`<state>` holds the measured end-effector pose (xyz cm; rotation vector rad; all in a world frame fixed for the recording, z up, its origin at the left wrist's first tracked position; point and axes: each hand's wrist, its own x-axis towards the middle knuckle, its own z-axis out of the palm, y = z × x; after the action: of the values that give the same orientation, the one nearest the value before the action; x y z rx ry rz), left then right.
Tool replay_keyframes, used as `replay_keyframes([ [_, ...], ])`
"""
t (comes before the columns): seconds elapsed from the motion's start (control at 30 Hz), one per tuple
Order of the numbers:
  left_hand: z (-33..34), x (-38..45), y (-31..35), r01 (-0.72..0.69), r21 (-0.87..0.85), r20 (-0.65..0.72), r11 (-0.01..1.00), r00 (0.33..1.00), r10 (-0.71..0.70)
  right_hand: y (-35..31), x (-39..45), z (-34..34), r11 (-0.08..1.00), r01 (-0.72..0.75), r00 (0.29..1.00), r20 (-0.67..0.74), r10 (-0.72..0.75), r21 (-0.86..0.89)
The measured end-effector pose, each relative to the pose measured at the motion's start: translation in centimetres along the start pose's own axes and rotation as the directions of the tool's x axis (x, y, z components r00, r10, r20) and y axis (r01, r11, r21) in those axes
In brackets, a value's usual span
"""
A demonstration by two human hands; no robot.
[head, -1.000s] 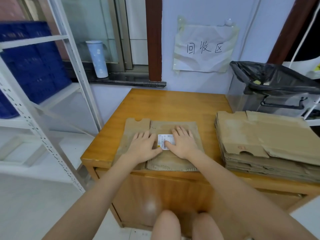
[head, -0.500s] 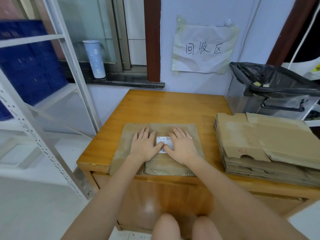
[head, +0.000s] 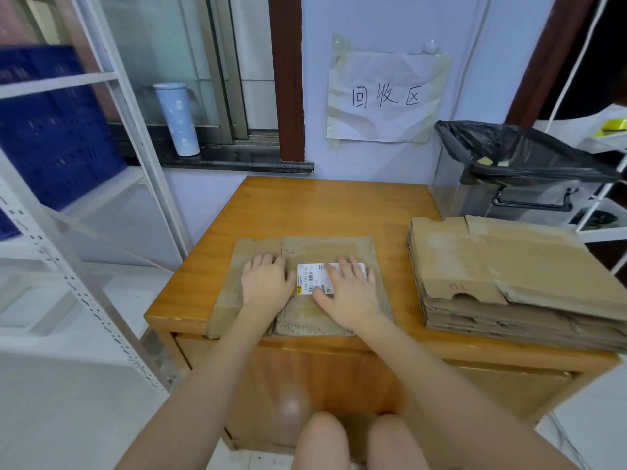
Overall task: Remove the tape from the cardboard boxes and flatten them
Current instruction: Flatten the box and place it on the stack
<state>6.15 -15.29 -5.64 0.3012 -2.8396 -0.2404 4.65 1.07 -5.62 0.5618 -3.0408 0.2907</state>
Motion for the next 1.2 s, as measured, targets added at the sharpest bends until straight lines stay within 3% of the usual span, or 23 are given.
replay_keyframes([
  [0.13,-0.4,-1.2,-0.3,0.185,0.124,0.120,0.975,0.972,-0.200,-0.3,-0.5,-0.4,0.968,-0.238,0.971,-0.028,0.236,-0.077],
  [0.3,-1.3,-3.0,-0.5,0.275,0.159,0.223,0.948,0.926,-0.306,-0.5,-0.8,-0.6,0.939,-0.329,0.939,0.071,0.337,-0.101],
  [0.5,-2.4,-3.5,-0.3,0.273,0.203,0.232,0.940,0.920,-0.317,-0.8,-1.6,-1.3,0.937,-0.324,0.939,0.074,0.335,-0.129],
  [0.9,-6.3,-3.7,-0.5,0.402,0.143,0.172,0.904,0.890,-0.423,-1.6,-2.5,-4.5,0.931,-0.344,0.933,0.068,0.354,-0.123],
  [1.07,-8.7,-3.5,0.2,0.394,0.073,0.092,0.916,0.912,-0.399,-1.7,-2.7,-7.6,0.933,-0.333,0.943,-0.041,0.331,-0.136],
  [1.2,-10.7,-2.1,2.2,0.375,-0.086,0.062,0.923,0.927,-0.370,-0.6,-2.8,-10.6,0.926,-0.355,0.931,-0.143,0.337,-0.127],
])
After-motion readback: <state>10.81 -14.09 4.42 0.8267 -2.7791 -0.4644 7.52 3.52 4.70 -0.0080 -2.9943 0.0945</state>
